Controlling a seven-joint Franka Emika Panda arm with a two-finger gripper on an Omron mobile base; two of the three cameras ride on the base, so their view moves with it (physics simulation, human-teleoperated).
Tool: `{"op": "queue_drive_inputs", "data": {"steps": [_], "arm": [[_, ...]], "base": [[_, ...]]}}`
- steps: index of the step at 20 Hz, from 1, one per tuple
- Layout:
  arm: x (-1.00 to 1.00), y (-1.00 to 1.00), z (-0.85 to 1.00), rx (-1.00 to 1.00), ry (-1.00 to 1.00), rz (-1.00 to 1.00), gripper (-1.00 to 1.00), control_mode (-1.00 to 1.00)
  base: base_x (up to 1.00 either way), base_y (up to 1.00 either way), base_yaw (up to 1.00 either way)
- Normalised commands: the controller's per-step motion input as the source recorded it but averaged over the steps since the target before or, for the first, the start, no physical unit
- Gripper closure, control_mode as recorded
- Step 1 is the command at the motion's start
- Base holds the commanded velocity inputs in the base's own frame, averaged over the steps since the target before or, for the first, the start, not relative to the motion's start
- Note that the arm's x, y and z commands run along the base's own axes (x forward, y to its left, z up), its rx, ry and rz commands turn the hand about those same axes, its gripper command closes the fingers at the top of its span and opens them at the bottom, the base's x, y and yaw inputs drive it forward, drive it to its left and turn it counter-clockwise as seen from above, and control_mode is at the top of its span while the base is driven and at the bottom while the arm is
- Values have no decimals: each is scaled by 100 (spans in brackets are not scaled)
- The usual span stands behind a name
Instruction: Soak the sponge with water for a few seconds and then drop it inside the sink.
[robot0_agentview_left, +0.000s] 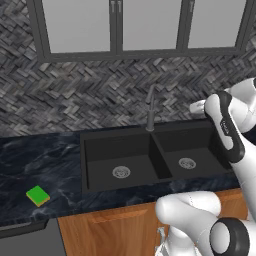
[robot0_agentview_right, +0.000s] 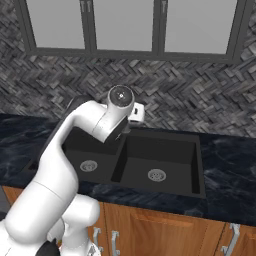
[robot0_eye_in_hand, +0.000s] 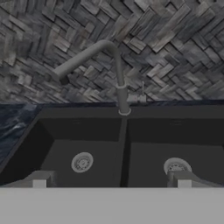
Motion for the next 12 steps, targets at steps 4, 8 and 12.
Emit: {"op": "queue_drive_inputs", "data": {"steps": [4, 8, 12], "arm": [[-14, 0, 0, 0, -1, 13, -100, -100], [-29, 0, 0, 0, -1, 21, -100, -100], [-31, 0, 0, 0, -4, 27, -100, -100]], "base": [[0, 0, 0], [0, 0, 0], [0, 0, 0]]}}
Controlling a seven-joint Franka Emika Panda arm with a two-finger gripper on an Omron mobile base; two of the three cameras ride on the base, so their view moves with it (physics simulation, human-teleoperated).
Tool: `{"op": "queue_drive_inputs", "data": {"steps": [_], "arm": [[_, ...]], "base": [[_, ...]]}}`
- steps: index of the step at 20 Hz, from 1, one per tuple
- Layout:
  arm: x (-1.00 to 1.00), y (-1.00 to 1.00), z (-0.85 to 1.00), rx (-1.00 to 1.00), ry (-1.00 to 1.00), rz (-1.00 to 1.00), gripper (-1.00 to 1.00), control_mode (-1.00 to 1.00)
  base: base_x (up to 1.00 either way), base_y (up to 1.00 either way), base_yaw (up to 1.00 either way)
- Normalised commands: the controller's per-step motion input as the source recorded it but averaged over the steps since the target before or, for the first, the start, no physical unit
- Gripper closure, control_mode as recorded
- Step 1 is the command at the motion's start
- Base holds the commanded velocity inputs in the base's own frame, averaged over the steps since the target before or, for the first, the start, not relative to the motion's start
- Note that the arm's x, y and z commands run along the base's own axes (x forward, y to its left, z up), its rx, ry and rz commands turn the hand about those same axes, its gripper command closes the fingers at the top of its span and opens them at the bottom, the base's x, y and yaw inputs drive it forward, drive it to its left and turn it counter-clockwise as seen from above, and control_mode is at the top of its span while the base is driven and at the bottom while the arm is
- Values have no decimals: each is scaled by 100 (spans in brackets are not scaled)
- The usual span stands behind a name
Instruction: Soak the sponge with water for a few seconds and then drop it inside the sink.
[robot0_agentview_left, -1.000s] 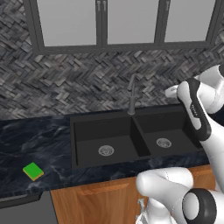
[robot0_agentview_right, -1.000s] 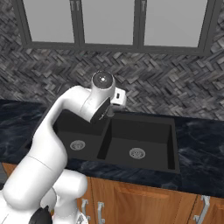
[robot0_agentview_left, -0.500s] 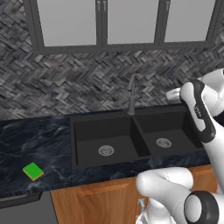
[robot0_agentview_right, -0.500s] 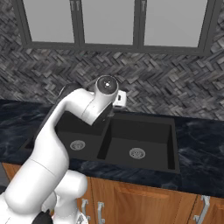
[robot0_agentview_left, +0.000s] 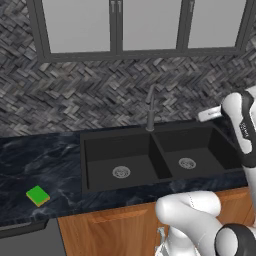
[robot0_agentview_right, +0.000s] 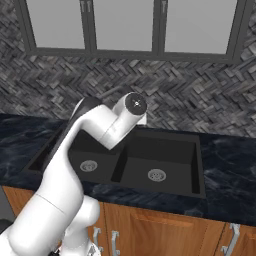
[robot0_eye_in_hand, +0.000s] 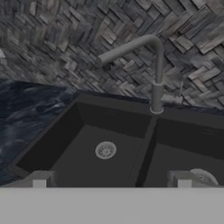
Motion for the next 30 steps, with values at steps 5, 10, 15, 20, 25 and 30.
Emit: {"op": "queue_drive_inputs", "data": {"steps": [5, 10, 15, 20, 25, 30], "arm": [[-18, 0, 0, 1, -15, 24, -100, -100], [-1, 0, 0, 0, -23, 16, -100, -100], [0, 0, 0, 0, -21, 9, -100, -100], [7, 0, 0, 0, -12, 1, -100, -100], [14, 3, -1, 0, -2, -6, -100, -100], [13, 3, -10, 0, 0, -15, -100, -100]], "base": [[0, 0, 0], [0, 0, 0], [0, 0, 0], [0, 0, 0], [0, 0, 0], [0, 0, 0]]}}
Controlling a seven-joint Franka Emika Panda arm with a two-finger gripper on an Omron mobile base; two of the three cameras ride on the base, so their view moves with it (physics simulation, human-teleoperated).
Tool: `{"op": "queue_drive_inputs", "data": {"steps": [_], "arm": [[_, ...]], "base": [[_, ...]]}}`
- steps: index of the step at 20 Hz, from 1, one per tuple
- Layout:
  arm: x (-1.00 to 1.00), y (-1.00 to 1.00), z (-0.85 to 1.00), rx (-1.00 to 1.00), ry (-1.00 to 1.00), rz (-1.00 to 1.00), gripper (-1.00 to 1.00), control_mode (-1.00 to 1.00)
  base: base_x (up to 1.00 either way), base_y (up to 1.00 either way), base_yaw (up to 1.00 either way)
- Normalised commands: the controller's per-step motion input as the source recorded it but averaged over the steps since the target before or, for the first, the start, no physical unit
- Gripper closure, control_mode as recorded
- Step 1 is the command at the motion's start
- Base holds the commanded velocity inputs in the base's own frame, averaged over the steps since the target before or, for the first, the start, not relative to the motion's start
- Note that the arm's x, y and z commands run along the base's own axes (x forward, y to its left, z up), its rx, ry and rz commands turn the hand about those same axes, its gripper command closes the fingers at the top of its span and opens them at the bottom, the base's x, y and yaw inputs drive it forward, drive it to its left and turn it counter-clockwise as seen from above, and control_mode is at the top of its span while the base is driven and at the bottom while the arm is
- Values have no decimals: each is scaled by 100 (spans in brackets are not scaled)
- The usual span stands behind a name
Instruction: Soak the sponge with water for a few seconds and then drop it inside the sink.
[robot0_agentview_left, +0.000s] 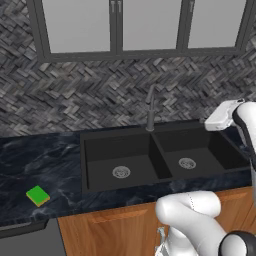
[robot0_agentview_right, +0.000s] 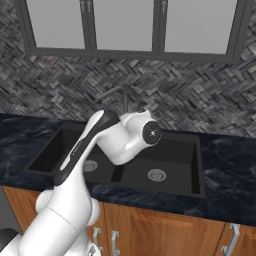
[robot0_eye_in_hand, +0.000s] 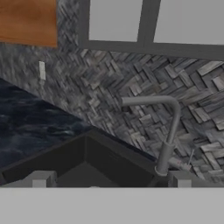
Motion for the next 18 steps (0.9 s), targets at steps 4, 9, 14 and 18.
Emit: {"op": "queue_drive_inputs", "data": {"steps": [4, 9, 14, 18], "arm": [[11, 0, -20, 0, 0, -17, -100, -100], [19, 0, -42, 2, 0, -13, -100, -100], [20, 0, -39, 7, 0, 0, -100, -100], [18, 0, -15, 3, 0, 1, -100, -100]], "base": [[0, 0, 0], [0, 0, 0], [0, 0, 0], [0, 0, 0]]}}
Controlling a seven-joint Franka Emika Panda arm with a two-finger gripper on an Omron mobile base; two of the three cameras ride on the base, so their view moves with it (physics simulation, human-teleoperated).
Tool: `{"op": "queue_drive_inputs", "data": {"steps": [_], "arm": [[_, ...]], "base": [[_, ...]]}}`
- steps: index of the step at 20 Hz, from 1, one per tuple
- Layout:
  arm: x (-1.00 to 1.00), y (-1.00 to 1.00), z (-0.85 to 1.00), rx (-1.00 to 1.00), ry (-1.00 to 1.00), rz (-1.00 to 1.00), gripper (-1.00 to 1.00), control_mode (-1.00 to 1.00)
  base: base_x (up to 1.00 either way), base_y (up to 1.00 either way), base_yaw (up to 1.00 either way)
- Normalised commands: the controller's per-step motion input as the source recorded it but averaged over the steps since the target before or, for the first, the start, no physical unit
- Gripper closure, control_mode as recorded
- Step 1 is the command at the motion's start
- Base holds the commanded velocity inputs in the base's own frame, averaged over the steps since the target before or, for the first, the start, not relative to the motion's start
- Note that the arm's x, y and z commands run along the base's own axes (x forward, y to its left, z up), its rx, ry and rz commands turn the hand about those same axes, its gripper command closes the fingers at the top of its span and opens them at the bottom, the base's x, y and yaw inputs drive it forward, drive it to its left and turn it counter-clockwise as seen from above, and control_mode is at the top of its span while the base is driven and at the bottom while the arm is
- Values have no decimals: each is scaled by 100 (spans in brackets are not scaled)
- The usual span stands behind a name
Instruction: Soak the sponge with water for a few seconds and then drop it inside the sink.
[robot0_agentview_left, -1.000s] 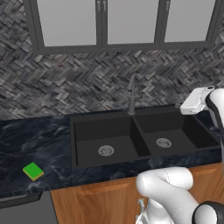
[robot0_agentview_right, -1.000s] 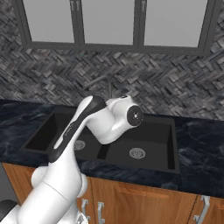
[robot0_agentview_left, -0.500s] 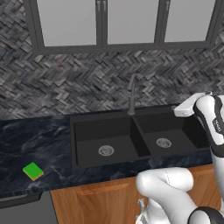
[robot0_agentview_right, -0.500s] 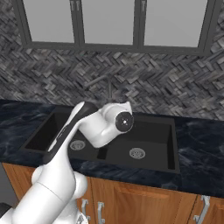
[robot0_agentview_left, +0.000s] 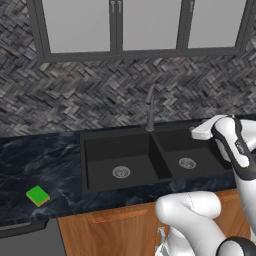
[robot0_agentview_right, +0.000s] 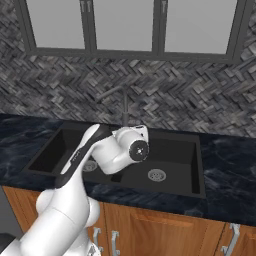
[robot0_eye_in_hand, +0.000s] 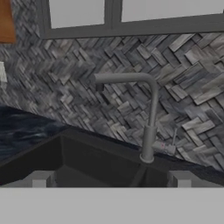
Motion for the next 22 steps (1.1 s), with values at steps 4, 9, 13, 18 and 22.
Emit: {"op": "queue_drive_inputs", "data": {"steps": [4, 9, 13, 18, 22], "arm": [[7, 0, 0, 0, 0, 6, -100, -100], [4, 0, 0, 0, 0, 7, -100, -100], [11, 0, 0, 0, 0, 8, -100, -100], [3, 0, 0, 0, 0, 4, -100, -100], [15, 0, 0, 0, 0, 0, -100, -100]], "base": [[0, 0, 0], [0, 0, 0], [0, 0, 0], [0, 0, 0], [0, 0, 0]]}}
